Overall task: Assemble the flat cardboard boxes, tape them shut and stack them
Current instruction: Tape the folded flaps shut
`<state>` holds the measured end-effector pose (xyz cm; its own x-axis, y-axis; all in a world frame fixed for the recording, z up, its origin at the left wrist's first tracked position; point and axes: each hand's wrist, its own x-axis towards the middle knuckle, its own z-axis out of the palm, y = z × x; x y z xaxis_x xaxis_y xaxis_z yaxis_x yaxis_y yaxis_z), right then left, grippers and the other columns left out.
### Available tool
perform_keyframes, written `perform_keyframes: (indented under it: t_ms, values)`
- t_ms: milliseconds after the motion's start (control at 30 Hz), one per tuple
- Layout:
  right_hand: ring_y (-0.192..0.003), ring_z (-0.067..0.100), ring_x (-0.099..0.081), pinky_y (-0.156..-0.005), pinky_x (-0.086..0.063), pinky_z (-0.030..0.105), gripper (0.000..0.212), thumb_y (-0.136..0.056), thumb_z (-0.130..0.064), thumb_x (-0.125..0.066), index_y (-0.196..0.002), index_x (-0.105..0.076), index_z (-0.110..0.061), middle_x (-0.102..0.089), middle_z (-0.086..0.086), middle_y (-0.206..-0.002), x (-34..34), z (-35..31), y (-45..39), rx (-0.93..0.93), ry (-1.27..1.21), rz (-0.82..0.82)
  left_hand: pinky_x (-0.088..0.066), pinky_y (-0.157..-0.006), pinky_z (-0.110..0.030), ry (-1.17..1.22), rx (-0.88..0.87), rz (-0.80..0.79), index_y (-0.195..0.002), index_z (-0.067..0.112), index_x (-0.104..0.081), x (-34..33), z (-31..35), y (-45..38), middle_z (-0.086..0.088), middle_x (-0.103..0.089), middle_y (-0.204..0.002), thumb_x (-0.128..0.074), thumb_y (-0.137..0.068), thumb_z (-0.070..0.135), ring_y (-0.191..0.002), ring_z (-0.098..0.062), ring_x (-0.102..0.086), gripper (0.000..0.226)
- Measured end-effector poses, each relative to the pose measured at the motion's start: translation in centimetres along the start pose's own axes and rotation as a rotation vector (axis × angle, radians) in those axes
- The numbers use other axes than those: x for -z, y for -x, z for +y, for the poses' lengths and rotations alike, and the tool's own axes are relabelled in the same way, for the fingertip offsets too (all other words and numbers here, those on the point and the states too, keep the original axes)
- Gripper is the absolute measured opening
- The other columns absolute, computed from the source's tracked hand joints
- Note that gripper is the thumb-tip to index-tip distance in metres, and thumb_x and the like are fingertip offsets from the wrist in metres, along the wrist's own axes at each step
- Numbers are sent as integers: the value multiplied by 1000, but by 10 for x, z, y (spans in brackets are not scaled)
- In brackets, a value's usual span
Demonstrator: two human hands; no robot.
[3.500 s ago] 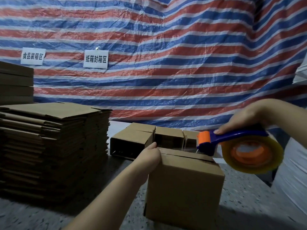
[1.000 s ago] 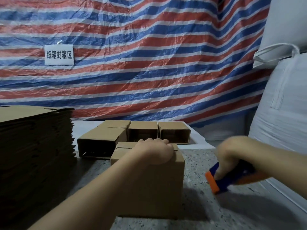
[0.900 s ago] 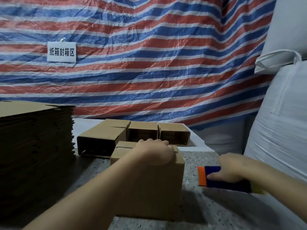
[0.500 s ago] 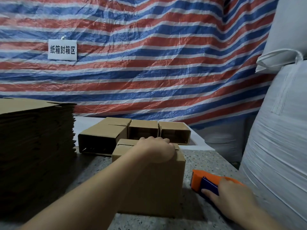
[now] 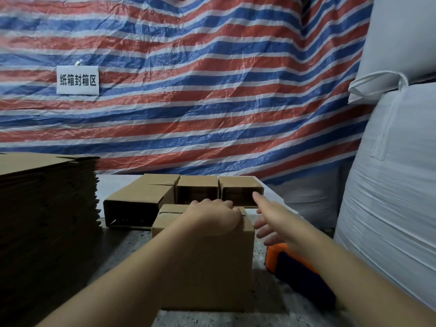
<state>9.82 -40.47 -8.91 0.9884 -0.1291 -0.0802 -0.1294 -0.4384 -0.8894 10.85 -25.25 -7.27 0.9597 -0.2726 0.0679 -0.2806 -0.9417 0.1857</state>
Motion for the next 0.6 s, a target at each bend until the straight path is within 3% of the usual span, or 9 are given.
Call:
perform_keyframes:
  t_ms: [133, 200, 300, 467, 600]
  values:
    - [-129, 28, -51, -107, -45, 46, 64, -104, -59, -31, -155, -32, -20, -51, 11, -145, -18, 5, -5, 61, -189, 44, -27, -111, -51, 11, 0, 17, -138, 24, -49, 0, 1, 2, -6, -49, -144, -23, -103, 43, -132, -27, -42, 48]
    - [-134, 29, -48, -114, -37, 48, 62, -104, -60, -33, -151, -40, -20, -53, 10, -145, -24, 10, -6, 41, -243, -5, -27, -110, -51, 6, 2, 22, -139, 23, -48, -1, 1, 2, -6, -49, -144, -23, -103, 42, -132, -27, -42, 48]
    - [-131, 28, -51, -116, -33, 46, 59, -101, -63, -37, -138, -57, -20, -64, 9, -132, -31, 18, -2, -2, -283, -68, -28, -109, -51, -10, 4, 17, -134, 23, -51, -1, 1, 1, -7, -51, -140, -24, -102, 42, -129, -28, -44, 46]
    - [-132, 35, -52, -116, -36, 51, 72, -88, -77, -45, -133, -64, -25, -69, 12, -127, -47, 34, 3, -95, -539, -106, -30, -108, -53, 4, 6, 21, -131, 23, -52, -1, 0, -1, -7, -53, -138, -25, -101, 43, -126, -28, -46, 45]
    - [-103, 36, -72, -99, -52, 49, 71, -87, -77, -45, -107, -80, -18, -77, 15, -104, -58, 43, 5, -144, -740, -129, -29, -108, -53, 6, -1, 20, -130, 24, -52, -3, -3, -4, -6, -52, -139, -20, -102, 45, -128, -28, -45, 47]
